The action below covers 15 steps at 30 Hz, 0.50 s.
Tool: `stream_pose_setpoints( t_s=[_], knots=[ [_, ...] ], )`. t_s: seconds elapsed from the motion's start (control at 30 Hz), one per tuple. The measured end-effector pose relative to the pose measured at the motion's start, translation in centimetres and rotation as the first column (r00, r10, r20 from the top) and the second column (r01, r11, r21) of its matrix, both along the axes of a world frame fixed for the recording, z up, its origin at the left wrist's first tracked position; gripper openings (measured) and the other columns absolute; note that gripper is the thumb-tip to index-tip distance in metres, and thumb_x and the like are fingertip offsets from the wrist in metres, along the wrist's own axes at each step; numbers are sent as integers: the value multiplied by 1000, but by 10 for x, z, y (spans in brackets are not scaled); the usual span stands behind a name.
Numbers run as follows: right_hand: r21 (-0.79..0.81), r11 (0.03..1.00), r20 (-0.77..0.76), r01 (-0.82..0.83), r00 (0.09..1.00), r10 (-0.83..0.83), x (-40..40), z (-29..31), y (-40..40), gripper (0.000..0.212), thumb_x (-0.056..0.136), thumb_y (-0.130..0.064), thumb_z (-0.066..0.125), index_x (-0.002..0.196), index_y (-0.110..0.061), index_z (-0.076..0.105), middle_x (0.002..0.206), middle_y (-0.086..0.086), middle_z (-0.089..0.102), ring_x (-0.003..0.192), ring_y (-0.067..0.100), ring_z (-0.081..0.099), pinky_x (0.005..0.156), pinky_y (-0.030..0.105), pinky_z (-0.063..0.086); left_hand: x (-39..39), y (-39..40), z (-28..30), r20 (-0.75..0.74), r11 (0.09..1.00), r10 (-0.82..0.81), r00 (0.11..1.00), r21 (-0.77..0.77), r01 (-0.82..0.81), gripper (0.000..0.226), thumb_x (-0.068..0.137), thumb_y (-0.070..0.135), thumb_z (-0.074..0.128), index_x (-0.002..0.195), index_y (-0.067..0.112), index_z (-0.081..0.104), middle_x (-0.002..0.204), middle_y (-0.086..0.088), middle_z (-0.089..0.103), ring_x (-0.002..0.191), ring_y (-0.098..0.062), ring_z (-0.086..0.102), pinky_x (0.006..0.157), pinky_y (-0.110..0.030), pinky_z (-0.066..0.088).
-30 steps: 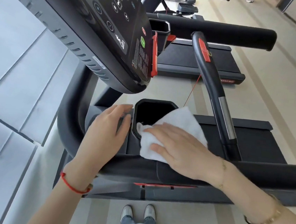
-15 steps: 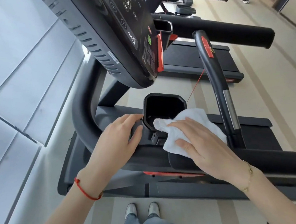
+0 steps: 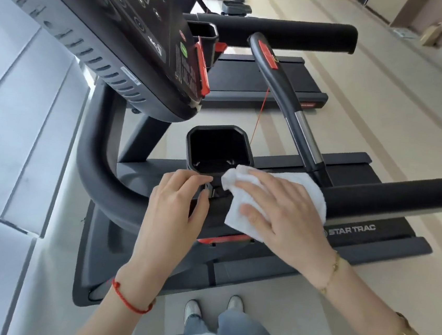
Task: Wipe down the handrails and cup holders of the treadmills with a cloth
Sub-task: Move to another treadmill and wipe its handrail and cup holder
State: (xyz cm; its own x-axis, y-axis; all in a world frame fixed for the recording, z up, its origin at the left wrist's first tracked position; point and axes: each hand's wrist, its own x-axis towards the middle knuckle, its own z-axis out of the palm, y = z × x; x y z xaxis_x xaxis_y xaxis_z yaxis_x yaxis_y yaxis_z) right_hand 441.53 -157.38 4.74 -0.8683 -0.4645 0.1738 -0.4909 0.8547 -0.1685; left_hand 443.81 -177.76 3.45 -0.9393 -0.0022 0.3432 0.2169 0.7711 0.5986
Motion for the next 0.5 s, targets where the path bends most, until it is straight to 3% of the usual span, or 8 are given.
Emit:
stream_pose_setpoints(
  t_s=[0.2,0.27,0.37,0.5],
  knots=[
    [55,996,-102,-72,992,77,3,-15,-6,49,101,-55,31,143,-35,43,140,-7,49,120,18,49,102,35,34,1,18,0,20,1000,3,1000,21,-3,23,96,15,57,116,16,66,113,5,63,106,-18,56,92,-46,48],
    [-3,1000,-165,-24,986,23,-5,-15,14,46,99,-54,36,131,-28,57,119,-4,60,105,22,56,93,35,39,2,28,1,18,1000,15,1000,10,-15,24,96,15,56,117,16,66,112,5,63,106,-19,56,91,-47,47],
    [-86,988,-236,128,961,-145,-20,-16,60,40,96,-50,40,107,-22,67,89,-1,62,84,25,57,80,38,41,0,49,3,26,1000,31,999,-3,-30,25,97,18,54,119,17,66,114,6,63,109,-18,55,94,-45,47],
    [-103,976,-261,191,942,-212,-29,-19,95,37,97,-47,39,100,-22,67,85,-2,61,82,24,55,80,38,40,-4,92,3,24,998,44,999,-33,-44,24,97,18,54,118,20,65,112,8,63,108,-15,55,99,-40,43]
  ],
)
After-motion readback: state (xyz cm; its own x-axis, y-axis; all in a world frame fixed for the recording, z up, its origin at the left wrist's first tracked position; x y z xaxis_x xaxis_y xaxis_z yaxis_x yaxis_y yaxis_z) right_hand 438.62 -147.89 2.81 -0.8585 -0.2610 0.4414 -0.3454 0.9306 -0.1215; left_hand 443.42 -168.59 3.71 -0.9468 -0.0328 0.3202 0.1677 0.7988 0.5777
